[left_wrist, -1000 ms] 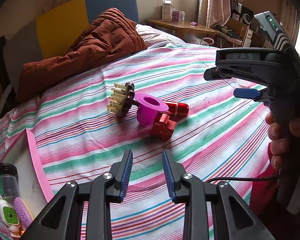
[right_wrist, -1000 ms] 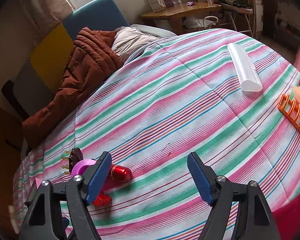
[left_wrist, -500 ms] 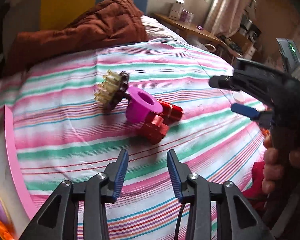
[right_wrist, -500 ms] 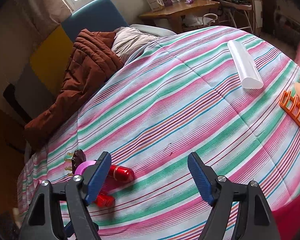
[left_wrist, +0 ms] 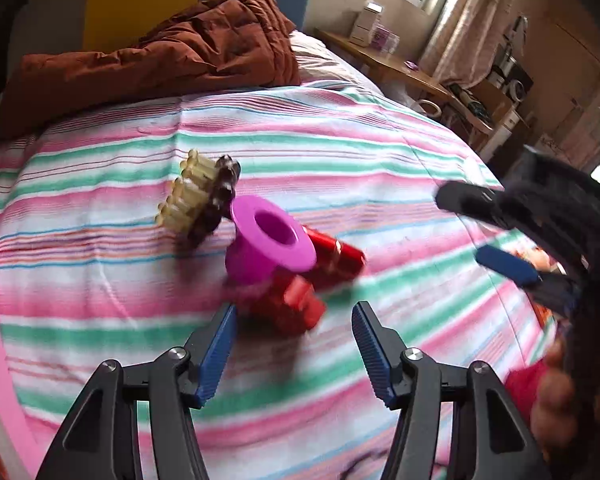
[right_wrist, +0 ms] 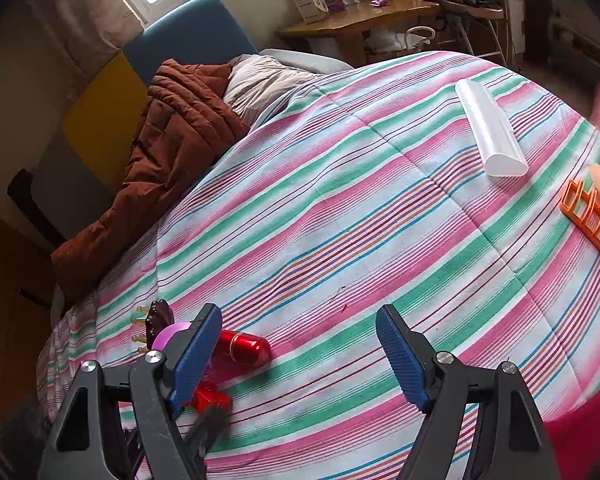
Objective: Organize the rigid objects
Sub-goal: 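Grasp the red puzzle piece with the left gripper, then grasp the brown toy with yellow pegs with the right gripper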
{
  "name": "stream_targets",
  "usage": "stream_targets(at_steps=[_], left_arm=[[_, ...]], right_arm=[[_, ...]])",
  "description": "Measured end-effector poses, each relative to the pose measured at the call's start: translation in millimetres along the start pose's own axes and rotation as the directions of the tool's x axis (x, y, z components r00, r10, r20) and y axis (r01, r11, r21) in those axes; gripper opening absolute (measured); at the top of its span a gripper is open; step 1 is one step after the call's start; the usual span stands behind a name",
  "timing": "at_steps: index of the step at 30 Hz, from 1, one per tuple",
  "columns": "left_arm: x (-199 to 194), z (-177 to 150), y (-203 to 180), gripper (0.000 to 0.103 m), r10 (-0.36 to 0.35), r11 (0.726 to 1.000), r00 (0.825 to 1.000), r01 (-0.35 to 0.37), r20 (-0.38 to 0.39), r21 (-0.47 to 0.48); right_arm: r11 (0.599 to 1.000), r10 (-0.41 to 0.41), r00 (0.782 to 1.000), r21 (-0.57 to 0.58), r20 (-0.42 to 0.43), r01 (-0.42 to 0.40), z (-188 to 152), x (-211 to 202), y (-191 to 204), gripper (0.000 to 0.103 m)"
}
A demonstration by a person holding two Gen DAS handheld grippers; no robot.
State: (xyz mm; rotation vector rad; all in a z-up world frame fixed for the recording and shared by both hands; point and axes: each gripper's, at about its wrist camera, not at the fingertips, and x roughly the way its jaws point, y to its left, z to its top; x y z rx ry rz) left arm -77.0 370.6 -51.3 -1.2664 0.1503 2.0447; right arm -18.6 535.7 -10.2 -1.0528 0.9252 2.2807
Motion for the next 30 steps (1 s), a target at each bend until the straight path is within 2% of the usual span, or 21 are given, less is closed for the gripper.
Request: stream_targets(at_steps=[1, 3, 7, 13, 22, 30], left_arm=[[7, 3, 2, 0.059, 0.003, 1.000, 1.000, -0.004, -0.016, -0.013], [14, 3, 11, 0.043, -0.022, 0.998, 0.999, 0.019, -0.049, -0.059], [1, -8, 18, 0.035, -0.038, 0.999, 0.999, 0.037, -0.011, -0.026], [-16, -36, 37, 0.035, -0.046, 0.998, 0.999, 0.045, -0.028, -0.033], [-44, -73, 44, 0.035, -0.029, 1.000, 0.999, 0.030, -0.017, 0.008], [-49, -83, 41, 0.036, -0.020, 0.998, 0.999, 0.022, -0.032, 0.053]], right_arm=[[1.000, 0.001, 1.000, -0.001, -0.002, -0.001, 0, 1, 0, 0.080], [1.000, -0.005, 1.000, -0.002, -0.007, 0.005, 0, 2, -2, 0.080], [1.000, 0.005, 1.000, -0.012, -0.009, -0.005, 0, 4, 0, 0.080], [0.999, 0.002, 1.000, -0.042, -0.019, -0.003, -2, 7, 3, 0.080], [0.993, 0.035, 0.994, -0.110, -0.102, -0.046, -14, 24, 18, 0.080], [0.987, -0.011, 0.994, -0.159, -0.112, -0.008, -19, 31, 24, 0.080]])
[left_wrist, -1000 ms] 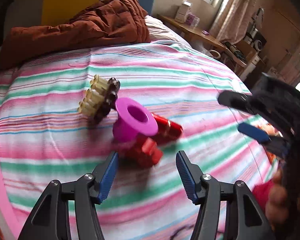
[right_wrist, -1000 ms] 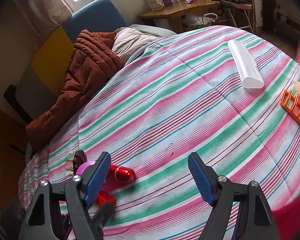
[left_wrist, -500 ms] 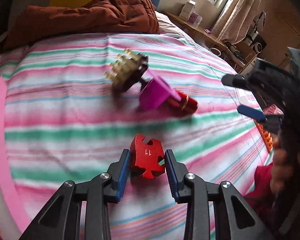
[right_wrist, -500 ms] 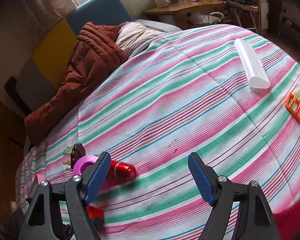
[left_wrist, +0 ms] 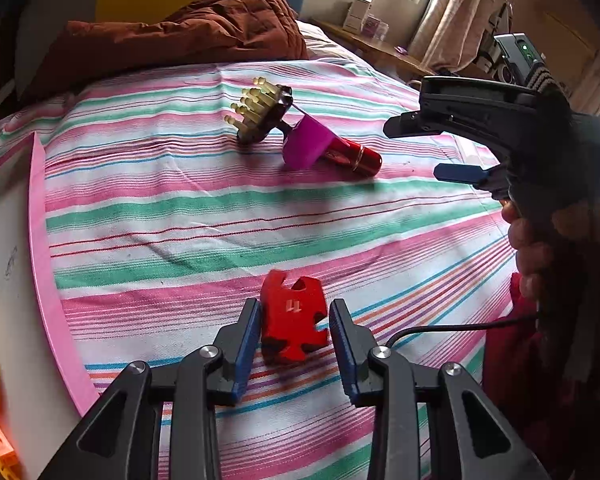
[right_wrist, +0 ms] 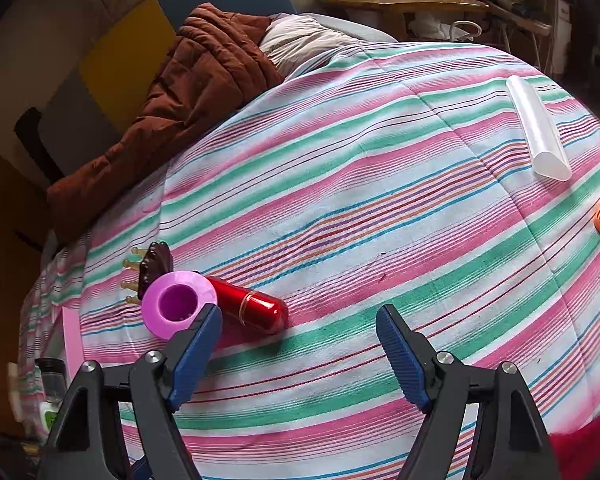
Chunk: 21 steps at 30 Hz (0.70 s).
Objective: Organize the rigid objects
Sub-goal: 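Grasp the brown toy with yellow pegs with the right gripper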
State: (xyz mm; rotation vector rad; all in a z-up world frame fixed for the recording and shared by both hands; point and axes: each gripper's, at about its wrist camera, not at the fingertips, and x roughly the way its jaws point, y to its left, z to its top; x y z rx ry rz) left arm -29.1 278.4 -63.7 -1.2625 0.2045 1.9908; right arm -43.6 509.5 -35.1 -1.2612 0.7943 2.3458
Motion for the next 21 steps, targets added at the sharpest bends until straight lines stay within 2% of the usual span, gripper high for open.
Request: stream_targets(at_steps=[6, 10, 12, 17, 21], left_arm=[[4, 2, -11, 0.040, 0.047, 0.996, 0.999, -0.046, -0.012, 0.083], [8, 2, -16, 0.040, 0.092, 0.987, 0.996, -0.093, 0.011, 0.134], [11, 0, -18, 0.032, 0.128, 0.979, 0.991, -0.132, 0.038, 0.157], [8, -11, -20, 0.032, 0.136, 0.976, 0.987, -0.149, 0.091, 0.158], [6, -19, -19, 0.032, 0.122, 0.974, 0.983, -0.146, 0.141, 0.176]], right_arm=[[1.000, 0.000, 1.000, 0.009, -0.003, 0.000, 2, 1, -3, 0.080], [1.000, 0.009, 1.000, 0.003, 0.003, -0.009, 2, -1, -1, 0.080], [1.000, 0.016, 1.000, 0.003, 0.007, -0.016, 3, -2, -1, 0.080], [0.999, 0.033, 0.999, -0.028, 0.017, -0.032, 0, -4, 7, 0.080], [0.991, 0.041, 0.998, -0.131, 0.041, -0.035, -5, -10, 27, 0.080]])
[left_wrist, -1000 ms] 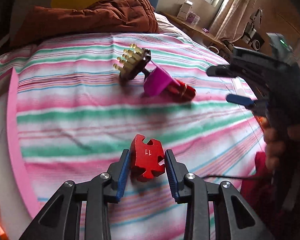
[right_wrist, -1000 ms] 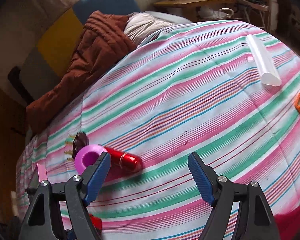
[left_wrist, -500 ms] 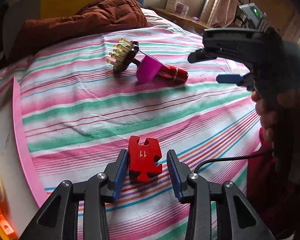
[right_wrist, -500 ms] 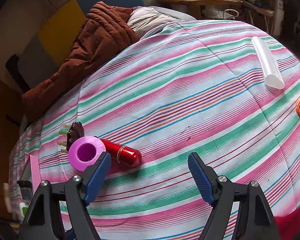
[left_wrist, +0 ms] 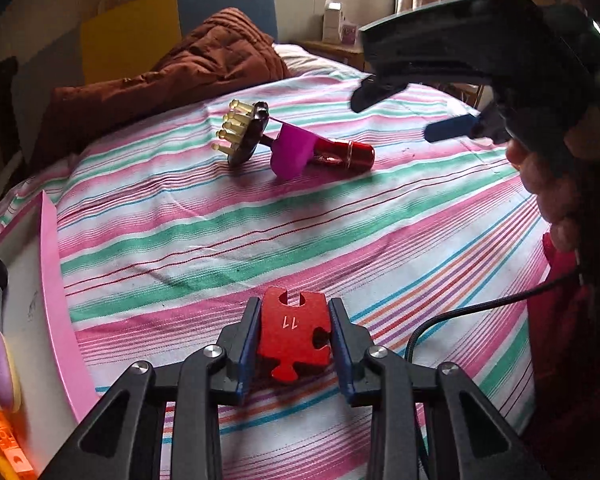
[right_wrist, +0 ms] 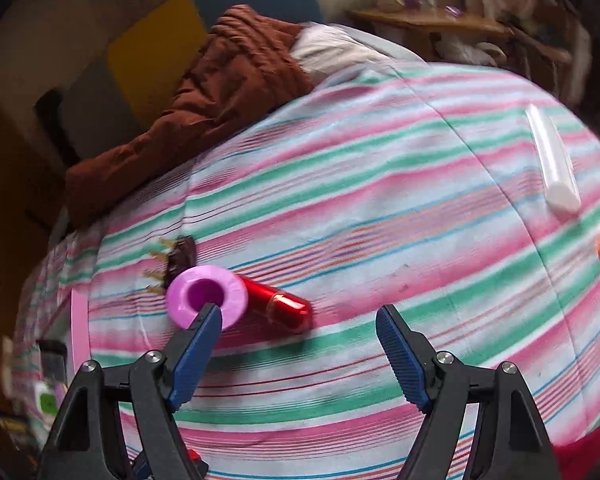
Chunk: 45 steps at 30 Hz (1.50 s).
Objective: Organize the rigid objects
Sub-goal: 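Grasp the brown toy with yellow pegs with the right gripper, then release the red puzzle piece in the tray with the left gripper while the right holds the peg toy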
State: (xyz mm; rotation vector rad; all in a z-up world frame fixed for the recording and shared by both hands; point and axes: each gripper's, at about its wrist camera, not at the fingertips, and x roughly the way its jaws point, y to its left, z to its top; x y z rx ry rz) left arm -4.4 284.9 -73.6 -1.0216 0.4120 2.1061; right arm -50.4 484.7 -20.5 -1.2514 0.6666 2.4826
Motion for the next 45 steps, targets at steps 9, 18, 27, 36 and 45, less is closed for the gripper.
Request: stream_targets(at_steps=[9, 18, 27, 36, 45], left_arm=[[2, -1, 4, 0.032, -0.040, 0.999, 0.999, 0.041, 0.025, -0.035], [4, -3, 8, 0.032, -0.066, 0.996, 0.997, 0.068, 0.041, -0.056], [4, -3, 8, 0.032, -0.069, 0.996, 0.996, 0.072, 0.052, -0.057], [4, -3, 8, 0.032, -0.063, 0.997, 0.996, 0.066, 0.057, -0.050], [-3, -4, 8, 0.032, -0.064, 0.996, 0.997, 0.067, 0.037, -0.065]], right_arm=[[0.932, 0.019, 0.999, -0.361, -0.039, -0.032, 18, 27, 88, 0.087], [0.832, -0.130, 0.979, -0.554, -0.159, 0.020, 35, 100, 129, 0.084], [0.834, 0.000, 0.997, -0.550, -0.077, -0.042, 39, 69, 150, 0.058], [0.854, 0.090, 0.994, -0.509, -0.059, -0.108, 5, 0, 135, 0.058], [0.911, -0.080, 0.988, -0.411, -0.128, 0.020, -48, 18, 75, 0.058]])
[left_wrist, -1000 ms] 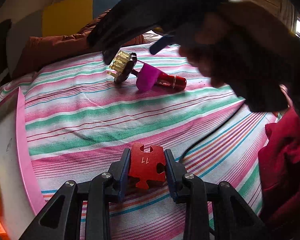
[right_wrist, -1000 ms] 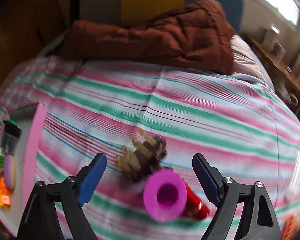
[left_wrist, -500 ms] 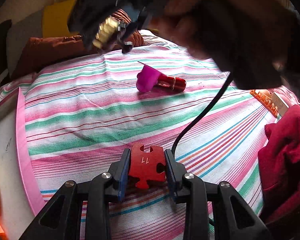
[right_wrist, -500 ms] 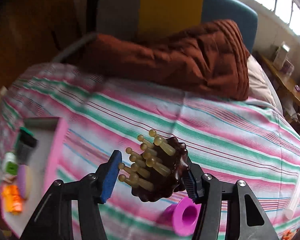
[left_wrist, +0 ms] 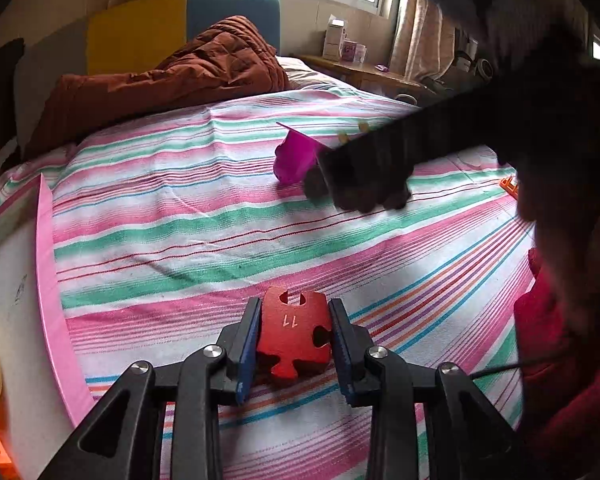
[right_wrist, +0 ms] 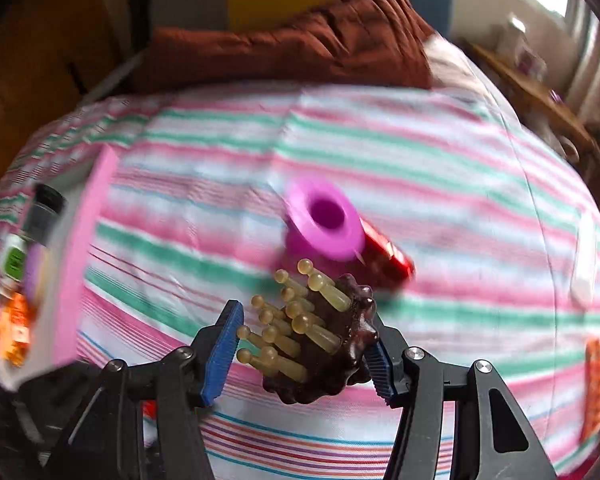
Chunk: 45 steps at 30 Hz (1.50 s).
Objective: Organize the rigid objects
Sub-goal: 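Release the red puzzle piece in the tray with the left gripper while the right holds the peg toy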
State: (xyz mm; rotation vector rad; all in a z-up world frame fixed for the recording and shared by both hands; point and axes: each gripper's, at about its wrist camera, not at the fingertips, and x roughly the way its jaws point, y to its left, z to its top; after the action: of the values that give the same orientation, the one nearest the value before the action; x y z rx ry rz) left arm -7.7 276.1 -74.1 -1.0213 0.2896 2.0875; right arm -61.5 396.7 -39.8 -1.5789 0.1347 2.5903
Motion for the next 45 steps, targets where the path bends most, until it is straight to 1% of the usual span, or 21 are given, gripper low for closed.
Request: stream_targets(at_steps=[2, 4, 8, 11, 17, 26, 35, 41, 43, 45], left_arm=[[-2, 1, 1, 0.032, 0.000, 1.000, 1.000, 0.000, -0.010, -0.009], [-5, 2, 1, 0.032, 0.002, 1.000, 1.000, -0.002, -0.022, -0.024], [-18, 0, 0, 0.032, 0.007, 1.000, 1.000, -0.007, -0.016, -0.030], [-26, 0, -2, 0.032, -0.002, 0.999, 1.000, 0.002, -0.020, -0.036], [-50, 0, -9, 0.032, -0.007, 1.000, 1.000, 0.007, 0.014, -0.022], [-82, 4, 2, 0.032, 0.011, 0.997, 0.999, -0.007, 0.051, -0.071], [-106, 2, 34, 0.032, 0.087, 0.988, 0.994, -0.077, 0.073, -0.137], [-130, -8, 81, 0.032, 0.153, 0.967, 0.985, -0.132, 0.082, -0.220], [-139, -18, 104, 0.032, 0.159, 0.957, 0.985, -0.136, 0.073, -0.255], [-144, -28, 118, 0.032, 0.155, 0.955, 0.986, -0.133, 0.063, -0.266]], right_arm=[[1.000, -0.014, 0.999, 0.009, -0.038, 0.014, -7, 15, -4, 0.054], [0.999, -0.042, 0.999, -0.021, -0.023, 0.041, -7, 16, -1, 0.054], [0.998, -0.048, 0.999, -0.041, -0.013, 0.048, -6, 19, 0, 0.054], [0.997, -0.054, 0.998, -0.053, -0.009, 0.054, -6, 20, 0, 0.054], [0.996, -0.066, 0.998, -0.063, -0.010, 0.065, -4, 22, 3, 0.055], [0.994, -0.080, 0.997, -0.078, -0.007, 0.079, -7, 21, 4, 0.055], [0.993, -0.084, 0.996, -0.085, -0.004, 0.084, -7, 23, 6, 0.055], [0.991, -0.093, 0.996, -0.094, 0.000, 0.092, -8, 21, 8, 0.055], [0.991, -0.095, 0.995, -0.096, 0.001, 0.095, -8, 21, 9, 0.055], [0.990, -0.099, 0.995, -0.101, 0.002, 0.098, -8, 21, 9, 0.055]])
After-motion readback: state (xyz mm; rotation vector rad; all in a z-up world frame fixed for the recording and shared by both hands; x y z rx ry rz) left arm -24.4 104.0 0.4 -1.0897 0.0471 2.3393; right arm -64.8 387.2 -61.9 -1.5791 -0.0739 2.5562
